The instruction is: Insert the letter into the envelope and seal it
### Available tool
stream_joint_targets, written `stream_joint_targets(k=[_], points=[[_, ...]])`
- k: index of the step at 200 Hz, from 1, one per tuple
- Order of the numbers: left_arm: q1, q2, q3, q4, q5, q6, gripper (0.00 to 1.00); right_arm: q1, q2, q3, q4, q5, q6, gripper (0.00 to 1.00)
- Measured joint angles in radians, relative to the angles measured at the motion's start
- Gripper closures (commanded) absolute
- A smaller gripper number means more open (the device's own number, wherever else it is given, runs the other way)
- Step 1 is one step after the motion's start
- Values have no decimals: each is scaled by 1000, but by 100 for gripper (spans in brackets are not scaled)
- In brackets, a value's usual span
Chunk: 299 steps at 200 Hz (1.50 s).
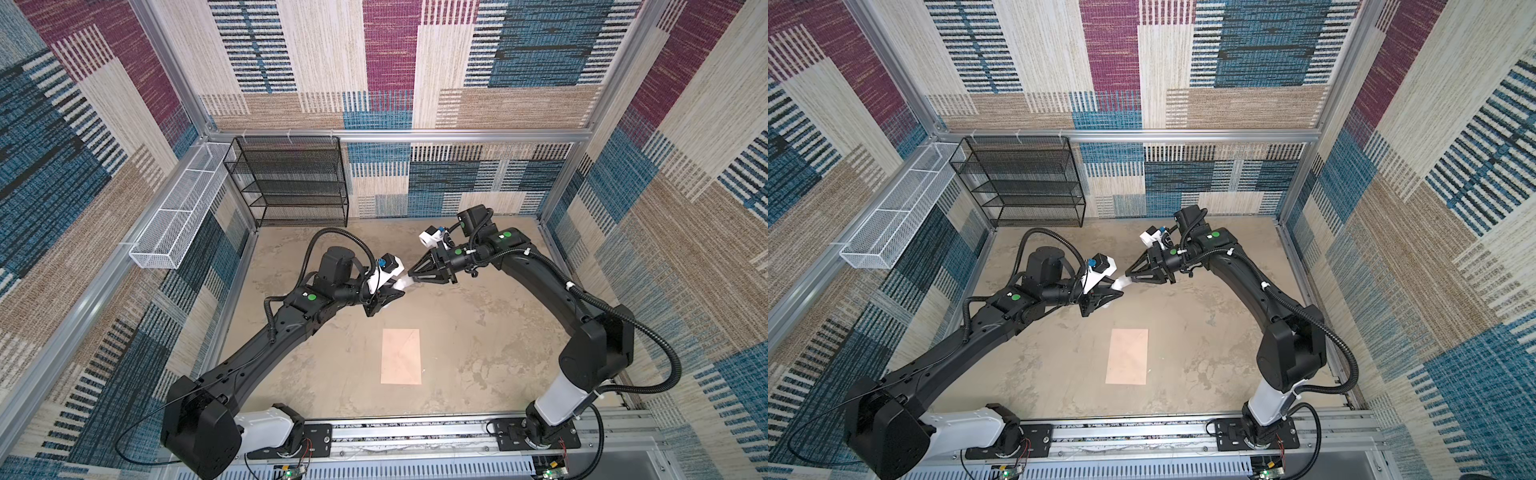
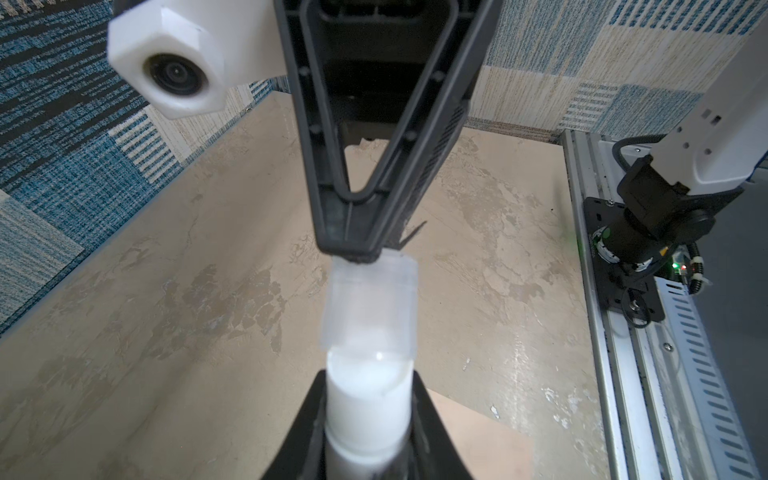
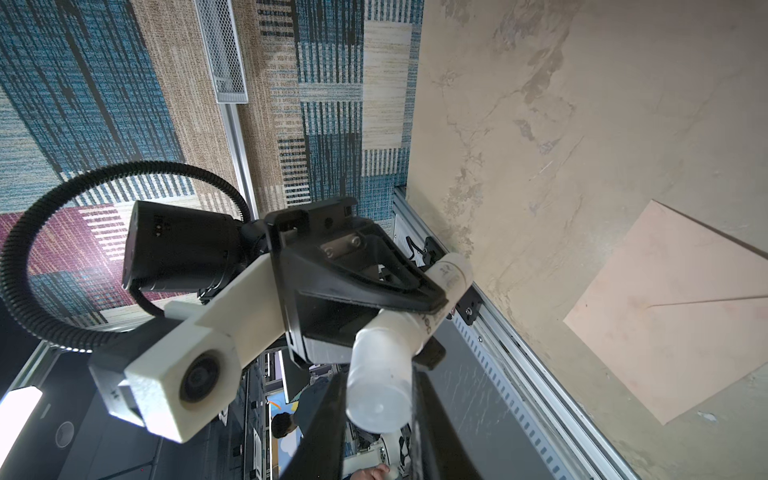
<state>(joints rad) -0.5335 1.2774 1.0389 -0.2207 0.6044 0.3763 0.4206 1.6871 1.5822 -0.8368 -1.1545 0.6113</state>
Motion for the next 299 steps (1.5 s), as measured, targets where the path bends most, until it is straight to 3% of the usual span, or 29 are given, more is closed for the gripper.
stream_joint_targets(k=[82,146,299], points=[[-4,24,18,4,2,-3,100,15,21,74,-53,77,-8,74],[-8,44,38,-11,31,-4,100,28,37,131,-61,75,-17,74],[-10,17,18,8,31,-49,100,34,2,81,-94,92,-55,68]])
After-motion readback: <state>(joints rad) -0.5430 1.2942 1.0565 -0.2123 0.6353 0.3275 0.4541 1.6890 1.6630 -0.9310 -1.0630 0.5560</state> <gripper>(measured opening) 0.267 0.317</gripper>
